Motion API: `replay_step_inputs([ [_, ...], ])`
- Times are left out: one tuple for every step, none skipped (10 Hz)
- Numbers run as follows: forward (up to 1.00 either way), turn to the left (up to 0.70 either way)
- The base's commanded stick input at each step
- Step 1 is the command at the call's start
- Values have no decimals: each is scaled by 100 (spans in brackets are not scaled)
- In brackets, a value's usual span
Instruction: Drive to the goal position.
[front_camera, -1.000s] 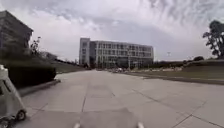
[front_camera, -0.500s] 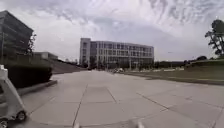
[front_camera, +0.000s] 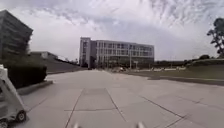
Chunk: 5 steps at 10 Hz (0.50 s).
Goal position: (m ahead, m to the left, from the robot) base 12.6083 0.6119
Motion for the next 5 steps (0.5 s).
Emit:
replay_step_inputs([
  [70, 0],
  [70, 0],
  [70, 0],
  [70, 0],
  [70, 0],
])
